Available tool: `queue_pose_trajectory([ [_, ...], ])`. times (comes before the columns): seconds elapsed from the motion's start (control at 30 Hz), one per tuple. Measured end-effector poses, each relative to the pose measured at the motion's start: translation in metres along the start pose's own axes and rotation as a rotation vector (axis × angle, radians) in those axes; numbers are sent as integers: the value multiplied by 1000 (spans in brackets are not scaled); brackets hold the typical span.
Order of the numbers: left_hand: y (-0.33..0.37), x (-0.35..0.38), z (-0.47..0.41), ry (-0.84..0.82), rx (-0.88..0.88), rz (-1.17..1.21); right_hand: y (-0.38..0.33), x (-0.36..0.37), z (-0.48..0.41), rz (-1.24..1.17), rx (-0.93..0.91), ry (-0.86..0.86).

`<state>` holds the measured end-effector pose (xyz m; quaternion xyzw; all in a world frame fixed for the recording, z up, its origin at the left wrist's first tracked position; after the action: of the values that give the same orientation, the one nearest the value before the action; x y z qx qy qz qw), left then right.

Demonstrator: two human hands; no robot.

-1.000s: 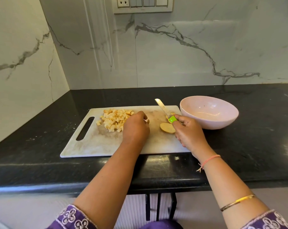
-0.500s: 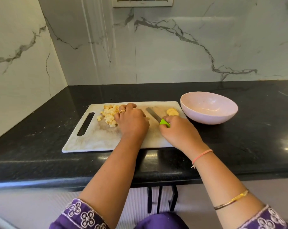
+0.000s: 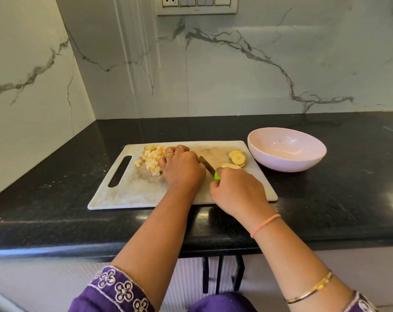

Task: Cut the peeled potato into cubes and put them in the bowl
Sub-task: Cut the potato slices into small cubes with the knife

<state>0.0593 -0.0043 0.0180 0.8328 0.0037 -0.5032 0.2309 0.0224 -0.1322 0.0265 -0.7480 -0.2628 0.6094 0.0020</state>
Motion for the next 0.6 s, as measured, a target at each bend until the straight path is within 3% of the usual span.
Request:
queue_pose_trajectory([
  [0.6, 0, 1, -2, -12, -20, 2, -7, -19, 15, 81, -44, -59],
])
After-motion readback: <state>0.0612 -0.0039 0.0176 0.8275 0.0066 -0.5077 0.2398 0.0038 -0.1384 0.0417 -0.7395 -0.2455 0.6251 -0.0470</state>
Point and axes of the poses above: each hand's wrist, its own z-axis away from the middle knuckle, its own x-axis out of the palm, y = z × x, the point moved 9 cm from there along -z, towards the middle knuckle, and after that the axes turned 1 degree about -z, right-handed, at the moved point
